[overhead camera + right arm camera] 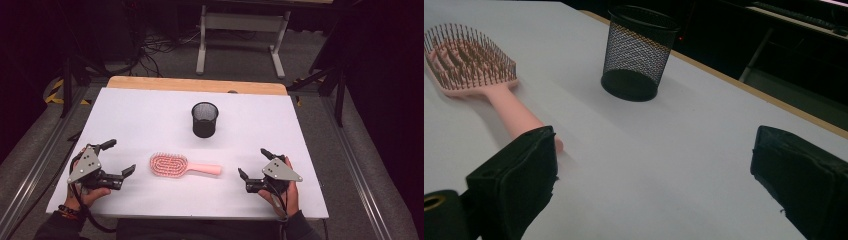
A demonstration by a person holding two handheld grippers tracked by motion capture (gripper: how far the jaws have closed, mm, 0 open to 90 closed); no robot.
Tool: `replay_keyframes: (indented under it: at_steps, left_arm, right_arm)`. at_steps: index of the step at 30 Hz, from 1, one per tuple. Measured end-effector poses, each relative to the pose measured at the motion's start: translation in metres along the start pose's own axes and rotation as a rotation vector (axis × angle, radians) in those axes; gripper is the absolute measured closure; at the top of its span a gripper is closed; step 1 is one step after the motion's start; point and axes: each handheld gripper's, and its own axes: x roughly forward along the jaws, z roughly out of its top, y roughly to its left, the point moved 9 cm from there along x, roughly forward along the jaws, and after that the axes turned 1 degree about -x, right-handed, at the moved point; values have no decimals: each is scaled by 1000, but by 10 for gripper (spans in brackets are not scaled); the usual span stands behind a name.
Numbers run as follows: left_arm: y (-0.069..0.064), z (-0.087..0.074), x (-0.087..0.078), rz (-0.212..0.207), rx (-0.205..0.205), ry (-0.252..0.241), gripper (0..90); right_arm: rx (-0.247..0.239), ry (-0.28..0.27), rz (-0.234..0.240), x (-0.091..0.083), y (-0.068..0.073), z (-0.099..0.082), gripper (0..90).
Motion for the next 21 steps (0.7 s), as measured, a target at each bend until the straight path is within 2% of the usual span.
replay_keyframes:
  at_steps: [2, 3, 4, 7, 10, 13, 17, 19, 20, 21]
  left_arm:
    - [-4, -6, 6, -31, 16, 25, 38]
    - [-4, -6, 6, -31, 16, 25, 35]
    - [-7, -9, 7, -56, 12, 36, 38]
    - [-8, -9, 7, -81, -11, 14, 45]
    - [-6, -9, 7, -91, -23, 5, 46]
    - [-5, -10, 8, -101, -13, 7, 51]
    - [-7, -10, 9, -111, -9, 11, 51]
    - [-10, -13, 9, -115, 0, 25, 52]
    - [-11, -14, 8, -120, -2, 31, 52]
    - [-11, -14, 8, -120, -2, 31, 51]
  right_arm:
    - [5, 5, 22, 0, 3, -3, 58]
    - [5, 8, 25, 0, 3, -3, 61]
    - [8, 8, 30, 0, 4, -3, 62]
    - [21, 4, 50, 0, 6, 0, 62]
    - [15, 10, 57, 2, 8, 0, 60]
    - [33, 26, 85, 6, 12, -1, 56]
    - [24, 38, 97, 9, 14, -1, 51]
    - [25, 46, 125, 12, 18, 2, 49]
    - [7, 59, 169, 13, 23, 4, 55]
    - [-6, 71, 187, 14, 26, 5, 69]
